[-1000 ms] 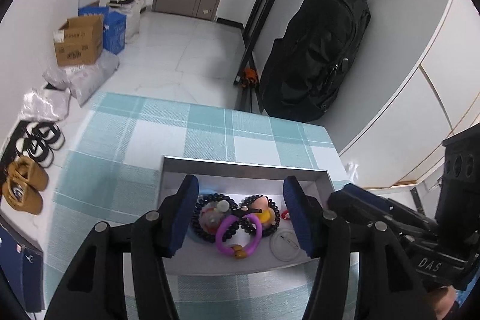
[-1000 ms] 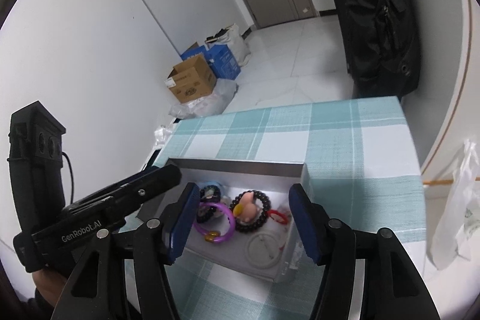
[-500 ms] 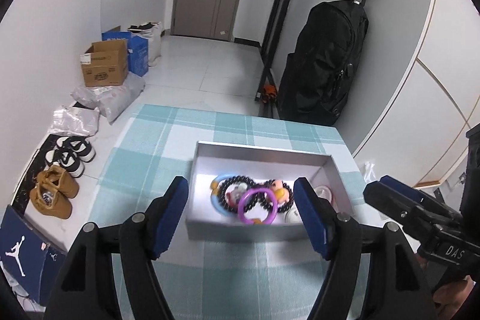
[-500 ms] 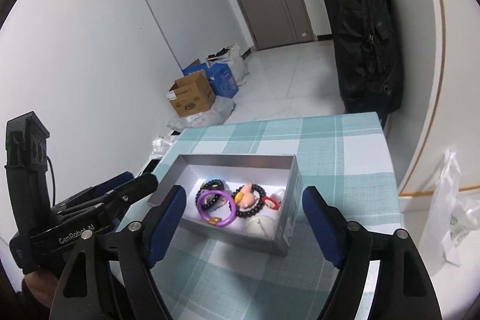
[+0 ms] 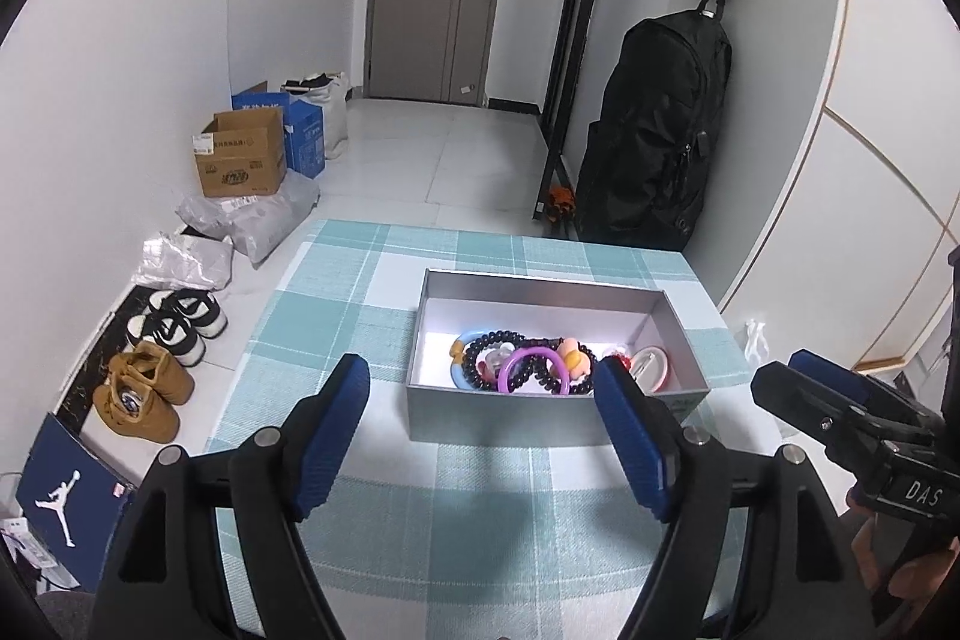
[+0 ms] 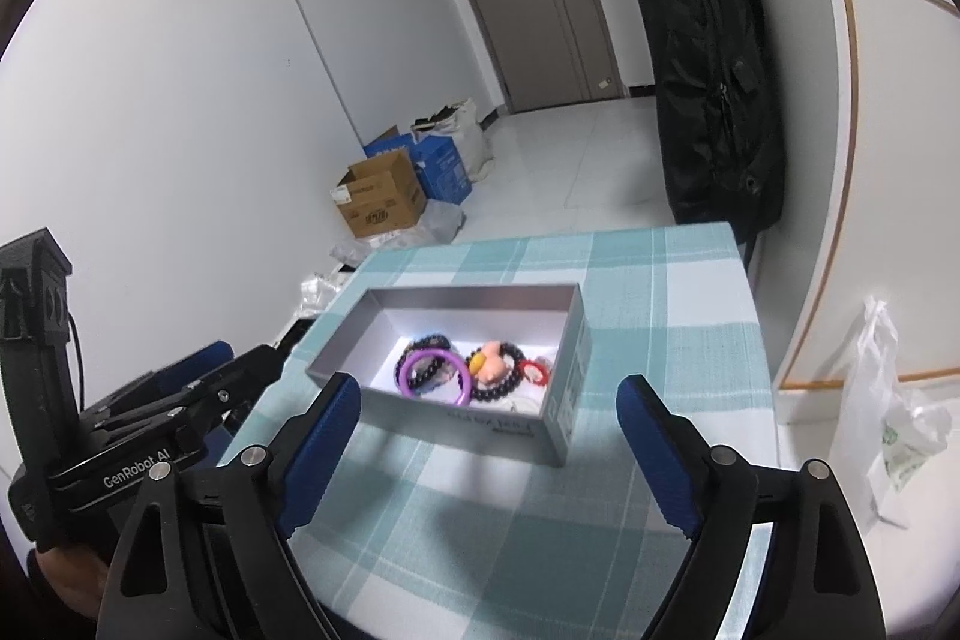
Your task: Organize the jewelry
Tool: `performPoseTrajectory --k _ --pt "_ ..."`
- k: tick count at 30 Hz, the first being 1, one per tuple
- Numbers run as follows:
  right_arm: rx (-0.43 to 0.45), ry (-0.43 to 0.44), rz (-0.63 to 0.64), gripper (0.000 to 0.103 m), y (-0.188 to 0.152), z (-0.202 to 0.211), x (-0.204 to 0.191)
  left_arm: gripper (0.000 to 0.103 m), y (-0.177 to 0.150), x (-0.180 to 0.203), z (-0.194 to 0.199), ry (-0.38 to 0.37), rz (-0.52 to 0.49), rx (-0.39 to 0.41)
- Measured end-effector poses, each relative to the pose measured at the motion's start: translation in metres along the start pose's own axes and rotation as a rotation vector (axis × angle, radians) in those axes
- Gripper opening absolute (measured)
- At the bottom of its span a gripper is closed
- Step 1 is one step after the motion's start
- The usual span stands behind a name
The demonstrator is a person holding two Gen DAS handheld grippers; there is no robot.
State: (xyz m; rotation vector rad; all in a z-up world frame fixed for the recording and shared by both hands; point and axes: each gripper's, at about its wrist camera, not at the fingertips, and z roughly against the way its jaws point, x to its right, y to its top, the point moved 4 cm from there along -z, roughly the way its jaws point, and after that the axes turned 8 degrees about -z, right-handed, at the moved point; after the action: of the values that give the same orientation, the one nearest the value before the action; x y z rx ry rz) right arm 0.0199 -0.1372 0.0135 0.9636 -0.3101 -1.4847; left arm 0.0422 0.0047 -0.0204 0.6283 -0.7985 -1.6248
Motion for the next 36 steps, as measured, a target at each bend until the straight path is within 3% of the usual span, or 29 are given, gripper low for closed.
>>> performPoseTrajectory --k 14,36 --pt "0.034 -0.012 0.047 0.097 -0.010 0.018 0.000 0.079 -0.008 0.003 0.009 0.028 -0.011 0.014" --pt "0.013 -0.025 0.047 0.098 -0.012 0.012 0.002 0.078 -0.006 0.009 0.011 -0.002 -0.026 0.030"
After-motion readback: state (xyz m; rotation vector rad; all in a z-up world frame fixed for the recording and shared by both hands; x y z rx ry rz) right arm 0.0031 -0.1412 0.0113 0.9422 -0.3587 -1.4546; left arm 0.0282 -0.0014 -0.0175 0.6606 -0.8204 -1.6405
